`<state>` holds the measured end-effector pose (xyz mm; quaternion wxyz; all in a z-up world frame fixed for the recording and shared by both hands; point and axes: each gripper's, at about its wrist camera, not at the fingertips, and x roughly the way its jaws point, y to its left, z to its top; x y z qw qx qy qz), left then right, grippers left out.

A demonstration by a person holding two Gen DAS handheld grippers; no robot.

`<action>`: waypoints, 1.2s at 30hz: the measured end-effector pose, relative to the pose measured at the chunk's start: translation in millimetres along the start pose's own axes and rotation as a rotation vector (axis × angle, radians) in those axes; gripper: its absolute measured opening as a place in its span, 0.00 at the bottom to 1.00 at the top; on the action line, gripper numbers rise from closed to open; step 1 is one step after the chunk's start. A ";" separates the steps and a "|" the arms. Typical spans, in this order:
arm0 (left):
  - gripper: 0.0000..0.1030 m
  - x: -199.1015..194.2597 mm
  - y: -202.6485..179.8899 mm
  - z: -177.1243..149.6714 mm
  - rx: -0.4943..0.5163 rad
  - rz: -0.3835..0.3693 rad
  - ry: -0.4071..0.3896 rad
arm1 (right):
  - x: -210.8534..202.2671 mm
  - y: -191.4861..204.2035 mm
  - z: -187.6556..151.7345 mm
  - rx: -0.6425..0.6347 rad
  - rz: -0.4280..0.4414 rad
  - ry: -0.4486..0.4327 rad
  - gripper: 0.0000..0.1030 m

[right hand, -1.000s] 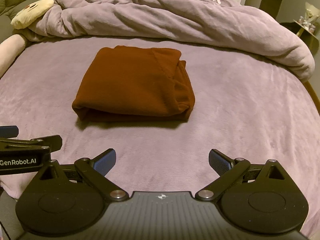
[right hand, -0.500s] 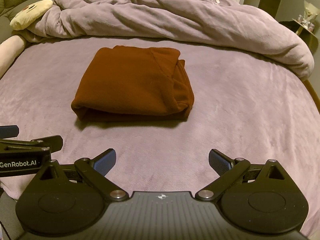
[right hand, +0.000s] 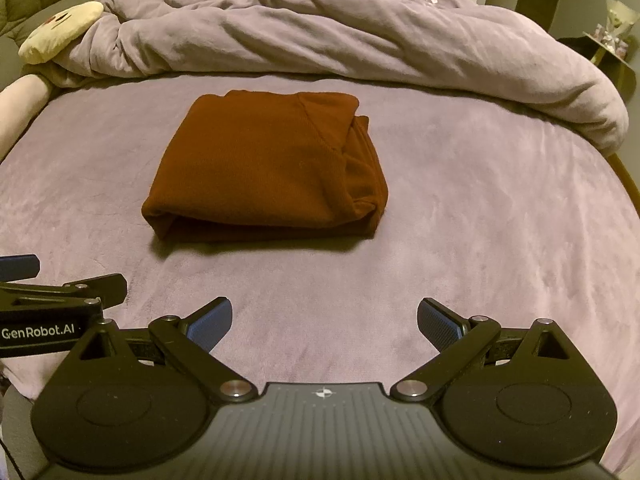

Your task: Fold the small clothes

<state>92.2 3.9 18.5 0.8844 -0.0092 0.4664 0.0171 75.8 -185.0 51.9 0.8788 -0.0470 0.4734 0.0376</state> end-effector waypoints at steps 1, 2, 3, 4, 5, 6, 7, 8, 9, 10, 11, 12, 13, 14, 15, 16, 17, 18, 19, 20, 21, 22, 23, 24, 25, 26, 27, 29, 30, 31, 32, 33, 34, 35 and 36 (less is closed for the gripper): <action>1.00 0.0 -0.4 0.1 0.001 -0.001 -0.001 | -0.1 0.0 -0.3 0.001 0.000 0.000 0.96; 1.00 -0.3 -0.3 -0.5 0.002 -0.002 -0.002 | -0.1 0.2 -0.5 0.002 0.000 0.000 0.96; 1.00 -0.7 -0.7 -0.4 0.004 -0.002 -0.006 | 0.1 0.4 -0.4 0.002 0.001 0.000 0.96; 1.00 -1.1 -1.2 -0.4 0.006 0.000 -0.009 | -0.1 0.6 -0.5 0.001 0.000 0.001 0.96; 1.00 -1.4 -2.1 -0.8 0.008 0.001 -0.011 | -0.3 0.8 -0.7 0.001 -0.002 0.000 0.96; 1.00 -1.6 -2.4 -0.8 0.010 0.001 -0.012 | -0.3 0.9 -0.6 0.001 -0.003 -0.001 0.96; 1.00 -1.6 -2.7 -1.0 0.012 0.001 -0.013 | -0.4 1.1 -1.1 0.001 -0.004 -0.002 0.96; 1.00 -1.5 -3.4 -1.1 0.013 0.000 -0.013 | -0.5 1.0 -1.5 0.002 -0.006 -0.003 0.96; 1.00 -1.5 -3.6 -1.0 0.014 0.000 -0.013 | -0.6 1.0 -1.7 0.003 -0.006 -0.004 0.96; 1.00 -1.7 -3.5 -1.3 0.014 -0.001 -0.014 | -0.8 1.1 -2.0 0.005 -0.007 -0.004 0.96; 1.00 -2.0 -3.7 -1.0 0.014 -0.002 -0.015 | -0.7 0.9 -2.0 0.007 -0.007 -0.004 0.96; 1.00 -2.4 -3.5 -1.0 0.013 -0.001 -0.018 | -0.7 0.8 -2.1 0.008 -0.007 -0.004 0.96; 1.00 -2.8 -3.6 -0.8 0.013 0.002 -0.021 | -0.4 0.2 -2.1 0.010 -0.007 -0.004 0.96; 1.00 -2.8 -4.1 -0.4 0.012 0.006 -0.024 | -0.1 -0.3 -2.0 0.011 -0.007 -0.004 0.96; 1.00 -3.0 -4.1 -0.2 0.011 0.007 -0.026 | -0.1 -0.7 -1.9 0.012 -0.007 -0.004 0.96; 1.00 -3.3 -4.0 -0.2 0.011 0.008 -0.028 | -0.3 -0.8 -2.0 0.014 -0.006 -0.005 0.96; 1.00 -3.5 -3.5 0.0 0.010 0.007 -0.029 | -0.4 -1.2 -2.0 0.015 -0.005 -0.005 0.96; 1.00 -3.8 -3.5 0.2 0.009 0.007 -0.030 | -0.3 -2.0 -2.0 0.016 -0.005 -0.006 0.96; 1.00 -4.1 -3.5 0.5 0.008 0.008 -0.032 | -0.6 -2.6 -1.9 0.018 -0.006 -0.008 0.96; 1.00 -4.5 -3.5 0.4 0.007 0.009 -0.033 | -0.9 -2.9 -1.8 0.020 -0.006 -0.010 0.96; 1.00 -4.5 -3.4 0.7 0.007 0.008 -0.032 | -1.3 -3.3 -1.7 0.022 -0.005 -0.011 0.96; 1.00 -4.6 -3.0 0.7 0.006 0.007 -0.032 | -1.7 -3.5 -1.8 0.025 -0.004 -0.012 0.96; 1.00 -4.7 -3.1 0.7 0.005 0.008 -0.033 | -1.9 -3.7 -2.1 0.027 -0.004 -0.012 0.96; 1.00 -4.7 -3.0 0.7 0.004 0.010 -0.033 | -2.4 -4.0 -2.4 0.027 -0.005 -0.015 0.96; 1.00 -4.6 -3.0 0.7 0.005 0.011 -0.033 | -2.9 -4.3 -2.7 0.028 -0.006 -0.019 0.96; 1.00 -4.6 -3.0 0.3 0.005 0.011 -0.033 | -3.3 -5.0 -2.8 0.028 -0.007 -0.021 0.96; 1.00 -4.5 -3.2 0.3 0.005 0.010 -0.031 | -3.8 -5.3 -2.8 0.028 -0.007 -0.023 0.96; 1.00 -4.5 -2.2 -0.1 0.004 0.007 -0.028 | -4.7 -5.6 -3.2 0.030 -0.006 -0.026 0.96; 1.00 -4.6 -1.8 0.0 0.003 0.005 -0.027 | -4.9 -5.7 -3.0 0.028 -0.006 -0.026 0.96; 1.00 -4.4 -1.2 0.2 0.003 0.005 -0.026 | -5.4 -5.8 -2.7 0.026 -0.007 -0.028 0.96; 1.00 -4.1 -1.1 0.7 0.004 0.005 -0.025 | -6.2 -5.7 -2.5 0.025 -0.010 -0.032 0.96; 1.00 -3.9 -1.3 0.9 0.005 0.005 -0.024 | -7.2 -6.5 -2.2 0.025 -0.015 -0.039 0.96; 1.00 -3.8 -1.5 1.0 0.005 0.006 -0.024 | -7.6 -7.0 -2.0 0.027 -0.019 -0.042 0.96; 1.00 -3.9 -1.9 1.0 0.005 0.007 -0.025 | -8.0 -7.7 -1.7 0.028 -0.021 -0.043 0.96; 1.00 -3.8 -2.0 1.1 0.005 0.006 -0.025 | -8.1 -8.6 -1.5 0.031 -0.020 -0.044 0.96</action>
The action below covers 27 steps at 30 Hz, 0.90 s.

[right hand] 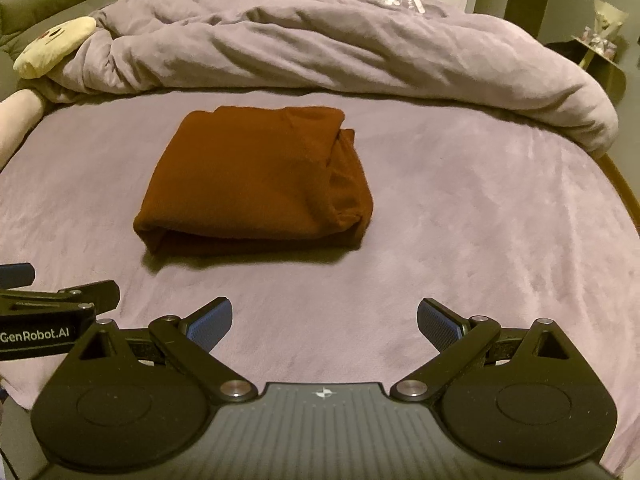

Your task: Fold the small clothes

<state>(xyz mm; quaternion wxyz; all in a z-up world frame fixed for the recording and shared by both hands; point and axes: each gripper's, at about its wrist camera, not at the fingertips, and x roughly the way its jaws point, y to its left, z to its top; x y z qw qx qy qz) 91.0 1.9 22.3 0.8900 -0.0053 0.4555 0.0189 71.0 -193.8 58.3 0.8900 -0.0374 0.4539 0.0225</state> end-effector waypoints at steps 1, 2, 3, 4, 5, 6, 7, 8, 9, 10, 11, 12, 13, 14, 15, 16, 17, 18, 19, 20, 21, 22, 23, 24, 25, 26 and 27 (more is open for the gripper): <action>1.00 0.2 0.1 0.1 0.000 -0.001 0.001 | -0.1 -0.9 0.1 0.002 0.002 0.000 0.96; 1.00 0.0 0.2 -0.1 0.001 -0.001 0.002 | 0.0 -1.4 0.1 0.004 0.002 0.001 0.96; 1.00 0.2 -0.2 0.0 0.002 -0.002 0.002 | 0.1 -1.5 -0.2 0.005 0.002 0.001 0.96; 1.00 0.5 -0.6 0.1 0.004 -0.002 0.002 | -0.2 -0.7 -0.4 0.005 0.002 0.001 0.96; 1.00 0.5 -1.4 -0.2 0.004 -0.001 0.003 | -0.2 -0.8 -0.3 0.004 0.002 0.001 0.96; 1.00 0.5 -2.1 -0.2 0.004 0.000 0.003 | 0.2 -0.8 -0.3 0.003 0.002 0.002 0.96; 1.00 0.5 -2.7 0.0 0.003 0.001 0.003 | 0.4 -0.7 -0.1 0.002 0.003 0.002 0.96; 1.00 0.6 -2.8 0.1 0.000 0.002 0.003 | 0.3 -0.8 -0.2 0.003 0.004 0.002 0.96; 1.00 0.6 -2.9 0.0 -0.002 0.002 0.002 | 0.1 -0.9 -0.2 0.003 0.005 0.002 0.96; 1.00 0.7 -3.0 -0.2 -0.002 -0.001 0.000 | 0.0 -1.0 -0.3 0.003 0.006 0.002 0.96; 1.00 0.5 -3.5 -0.6 -0.001 -0.003 -0.003 | 0.1 -1.0 -0.4 0.003 0.006 0.002 0.96; 1.00 0.0 -3.7 -1.2 0.000 -0.005 -0.009 | 0.3 -0.6 -0.8 0.004 0.005 0.002 0.96; 1.00 -0.5 -3.7 -1.9 0.000 -0.008 -0.013 | 0.3 -0.4 -1.2 0.005 0.004 0.002 0.96; 1.00 -0.7 -3.0 -2.7 0.000 -0.012 -0.016 | 0.2 0.2 -1.6 0.005 0.004 0.002 0.96; 1.00 -0.9 -3.3 -3.1 0.001 -0.014 -0.020 | 0.3 0.2 -1.5 0.006 0.005 0.003 0.96; 1.00 -1.1 -3.8 -3.6 0.004 -0.013 -0.023 | 0.6 0.3 -1.5 0.007 0.006 0.004 0.96; 1.00 -1.0 -4.5 -3.9 0.007 -0.008 -0.024 | 0.8 0.5 -1.6 0.008 0.006 0.005 0.96; 1.00 -0.7 -4.8 -4.1 0.009 -0.005 -0.023 | 1.0 0.7 -1.7 0.008 0.005 0.006 0.96; 1.00 -0.3 -5.1 -4.2 0.010 -0.006 -0.022 | 1.1 0.7 -1.8 0.009 0.003 0.007 0.96; 1.00 -0.1 -5.0 -4.0 0.010 -0.010 -0.020 | 1.3 1.2 -2.0 0.010 0.002 0.008 0.96; 1.00 -0.2 -4.8 -3.9 0.009 -0.013 -0.018 | 1.2 1.2 -2.2 0.010 0.002 0.008 0.96; 1.00 -0.2 -4.2 -3.9 0.011 -0.015 -0.018 | 1.1 1.5 -2.5 0.011 0.001 0.009 0.96; 1.00 -0.3 -4.4 -3.6 0.014 -0.014 -0.018 | 1.3 1.7 -2.4 0.012 0.002 0.009 0.96; 1.00 -0.4 -4.8 -3.6 0.017 -0.012 -0.019 | 1.4 1.8 -2.2 0.012 0.002 0.010 0.96; 1.00 -0.6 -4.7 -3.6 0.020 -0.011 -0.020 | 1.7 2.0 -1.8 0.012 0.002 0.011 0.96; 1.00 -0.5 -4.8 -3.5 0.022 -0.010 -0.019 | 1.9 2.1 -1.4 0.010 0.002 0.012 0.96; 1.00 -0.2 -5.1 -3.9 0.021 -0.009 -0.017 | 2.0 2.3 -1.4 0.008 0.002 0.012 0.96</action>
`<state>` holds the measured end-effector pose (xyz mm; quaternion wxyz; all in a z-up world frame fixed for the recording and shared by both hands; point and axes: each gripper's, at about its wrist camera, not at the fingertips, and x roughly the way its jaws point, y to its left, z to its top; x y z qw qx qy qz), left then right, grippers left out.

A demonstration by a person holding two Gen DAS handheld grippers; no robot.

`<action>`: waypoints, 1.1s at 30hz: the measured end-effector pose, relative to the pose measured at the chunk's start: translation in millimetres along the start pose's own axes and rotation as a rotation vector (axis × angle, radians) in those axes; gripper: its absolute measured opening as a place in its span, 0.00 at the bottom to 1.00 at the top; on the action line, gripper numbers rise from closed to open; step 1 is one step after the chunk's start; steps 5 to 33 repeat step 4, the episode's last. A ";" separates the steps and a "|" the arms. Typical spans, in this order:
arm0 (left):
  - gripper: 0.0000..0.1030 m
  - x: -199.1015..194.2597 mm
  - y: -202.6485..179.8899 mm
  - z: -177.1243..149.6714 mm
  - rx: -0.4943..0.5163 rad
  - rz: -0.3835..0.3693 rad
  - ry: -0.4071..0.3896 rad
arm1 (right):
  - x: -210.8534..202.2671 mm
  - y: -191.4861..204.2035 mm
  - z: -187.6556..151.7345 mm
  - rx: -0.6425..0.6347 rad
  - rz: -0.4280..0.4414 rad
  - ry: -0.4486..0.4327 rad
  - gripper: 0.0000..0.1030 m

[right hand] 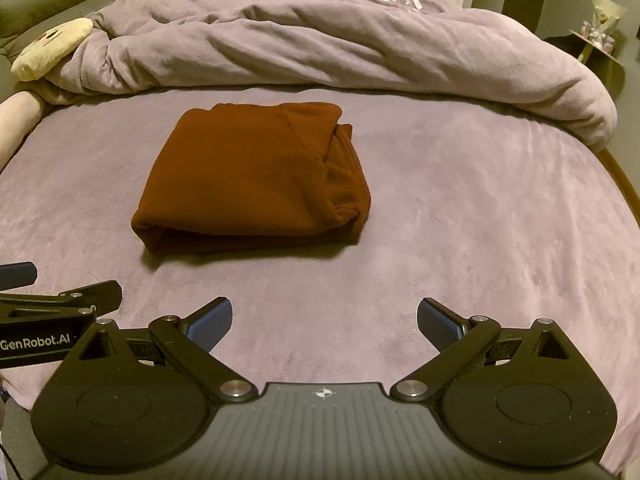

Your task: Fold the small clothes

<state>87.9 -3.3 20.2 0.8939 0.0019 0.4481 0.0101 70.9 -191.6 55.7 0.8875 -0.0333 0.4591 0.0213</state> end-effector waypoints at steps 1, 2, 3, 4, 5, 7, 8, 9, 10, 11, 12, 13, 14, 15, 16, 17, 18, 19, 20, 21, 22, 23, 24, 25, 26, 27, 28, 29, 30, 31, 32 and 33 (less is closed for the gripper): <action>1.00 0.2 -0.1 -0.2 -0.002 0.000 0.002 | 0.0 0.0 -0.3 -0.001 0.000 0.000 0.96; 1.00 0.5 0.5 -0.4 -0.005 0.002 0.006 | -0.1 0.3 -0.3 -0.003 0.000 0.001 0.96; 1.00 0.9 0.9 -0.4 -0.009 0.004 0.009 | -0.2 0.1 -0.7 -0.004 0.000 0.001 0.96; 1.00 1.0 1.3 -0.6 -0.011 0.004 0.012 | -0.4 0.2 -0.8 -0.003 -0.001 0.001 0.96; 1.00 1.0 1.3 -0.6 -0.011 0.004 0.012 | -0.4 0.2 -0.8 -0.003 -0.001 0.001 0.96; 1.00 1.0 1.3 -0.6 -0.011 0.004 0.012 | -0.4 0.2 -0.8 -0.003 -0.001 0.001 0.96; 1.00 1.0 1.3 -0.6 -0.011 0.004 0.012 | -0.4 0.2 -0.8 -0.003 -0.001 0.001 0.96; 1.00 1.0 1.3 -0.6 -0.011 0.004 0.012 | -0.4 0.2 -0.8 -0.003 -0.001 0.001 0.96; 1.00 1.0 1.3 -0.6 -0.011 0.004 0.012 | -0.4 0.2 -0.8 -0.003 -0.001 0.001 0.96; 1.00 1.0 1.3 -0.6 -0.011 0.004 0.012 | -0.4 0.2 -0.8 -0.003 -0.001 0.001 0.96; 1.00 1.0 1.3 -0.6 -0.011 0.004 0.012 | -0.4 0.2 -0.8 -0.003 -0.001 0.001 0.96; 1.00 1.0 1.3 -0.6 -0.011 0.004 0.012 | -0.4 0.2 -0.8 -0.003 -0.001 0.001 0.96; 1.00 1.0 1.3 -0.6 -0.011 0.004 0.012 | -0.4 0.2 -0.8 -0.003 -0.001 0.001 0.96; 1.00 1.0 1.3 -0.6 -0.011 0.004 0.012 | -0.4 0.2 -0.8 -0.003 -0.001 0.001 0.96; 1.00 1.0 1.3 -0.6 -0.011 0.004 0.012 | -0.4 0.2 -0.8 -0.003 -0.001 0.001 0.96; 1.00 1.0 1.3 -0.6 -0.011 0.004 0.012 | -0.4 0.2 -0.8 -0.003 -0.001 0.001 0.96; 1.00 1.0 1.3 -0.6 -0.011 0.004 0.012 | -0.4 0.2 -0.8 -0.003 -0.001 0.001 0.96; 1.00 1.0 1.3 -0.6 -0.011 0.004 0.012 | -0.4 0.2 -0.8 -0.003 -0.001 0.001 0.96; 1.00 1.0 1.3 -0.6 -0.011 0.004 0.012 | -0.4 0.2 -0.8 -0.003 -0.001 0.001 0.96; 1.00 1.0 1.3 -0.6 -0.011 0.004 0.012 | -0.4 0.2 -0.8 -0.003 -0.001 0.001 0.96; 1.00 1.0 1.3 -0.6 -0.011 0.004 0.012 | -0.4 0.2 -0.8 -0.003 -0.001 0.001 0.96; 1.00 1.0 1.3 -0.6 -0.011 0.004 0.012 | -0.4 0.2 -0.8 -0.003 -0.001 0.001 0.96; 1.00 1.0 1.3 -0.6 -0.011 0.004 0.012 | -0.4 0.2 -0.8 -0.003 -0.001 0.001 0.96; 1.00 1.0 1.3 -0.6 -0.011 0.004 0.012 | -0.4 0.2 -0.8 -0.003 -0.001 0.001 0.96; 1.00 1.0 1.3 -0.6 -0.011 0.004 0.012 | -0.4 0.2 -0.8 -0.003 -0.001 0.001 0.96; 1.00 1.0 1.3 -0.6 -0.011 0.004 0.012 | -0.4 0.2 -0.8 -0.003 -0.001 0.001 0.96; 1.00 1.0 1.3 -0.6 -0.011 0.004 0.012 | -0.4 0.2 -0.8 -0.003 -0.001 0.001 0.96; 1.00 1.0 1.3 -0.6 -0.011 0.004 0.012 | -0.4 0.2 -0.8 -0.003 -0.001 0.001 0.96; 1.00 1.0 1.3 -0.6 -0.011 0.004 0.012 | -0.4 0.2 -0.8 -0.003 -0.001 0.001 0.96; 1.00 1.0 1.3 -0.6 -0.011 0.004 0.012 | -0.4 0.2 -0.8 -0.003 -0.001 0.001 0.96; 1.00 1.0 1.3 -0.6 -0.011 0.004 0.012 | -0.4 0.2 -0.8 -0.003 -0.001 0.001 0.96; 1.00 1.0 1.3 -0.6 -0.011 0.004 0.012 | -0.4 0.2 -0.8 -0.003 -0.001 0.001 0.96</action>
